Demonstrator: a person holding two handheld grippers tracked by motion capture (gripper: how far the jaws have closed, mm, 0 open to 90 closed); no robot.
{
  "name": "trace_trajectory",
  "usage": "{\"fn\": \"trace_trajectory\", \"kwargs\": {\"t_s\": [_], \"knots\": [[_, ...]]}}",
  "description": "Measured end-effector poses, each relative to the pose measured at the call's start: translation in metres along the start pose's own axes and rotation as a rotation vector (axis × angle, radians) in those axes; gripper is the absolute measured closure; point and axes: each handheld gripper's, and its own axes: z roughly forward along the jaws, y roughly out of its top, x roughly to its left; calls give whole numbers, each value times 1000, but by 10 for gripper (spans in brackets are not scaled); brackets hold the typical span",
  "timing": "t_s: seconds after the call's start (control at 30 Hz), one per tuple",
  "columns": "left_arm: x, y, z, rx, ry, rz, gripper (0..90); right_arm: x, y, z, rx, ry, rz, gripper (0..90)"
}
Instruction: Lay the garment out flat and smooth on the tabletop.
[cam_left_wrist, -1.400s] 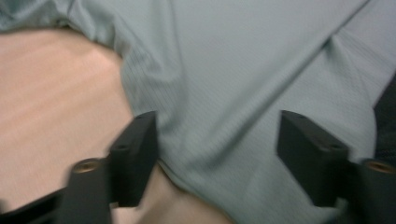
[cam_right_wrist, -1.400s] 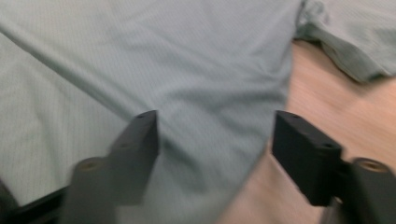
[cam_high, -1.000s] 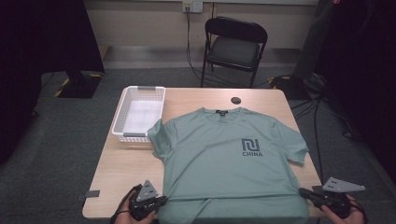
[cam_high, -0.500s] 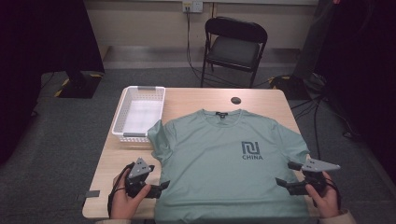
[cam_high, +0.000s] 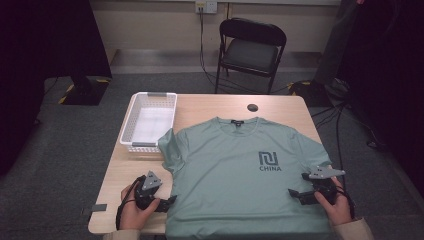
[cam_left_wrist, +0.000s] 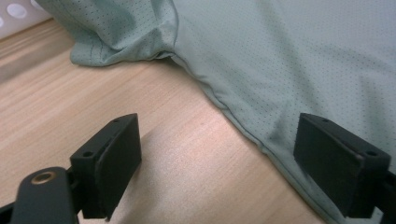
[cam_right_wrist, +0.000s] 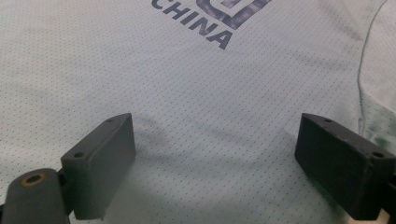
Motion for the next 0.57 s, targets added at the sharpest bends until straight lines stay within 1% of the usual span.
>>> {"fn": "trace_trajectory", "kwargs": {"t_s": [0.1,0.13,0.23,0.57], "knots": [[0,-1,1,-11,5,0,130,0,0,0,1,-2,-1,114],[0,-1,1,-9,9,1,115,0,0,0,1,-1,-1,114],[-1,-2,1,-9,21,-5,112,0,0,0,1,-1,-1,113],[-1,-2,1,-9,20,-6,110,0,0,0,1,-1,-1,113]]}}
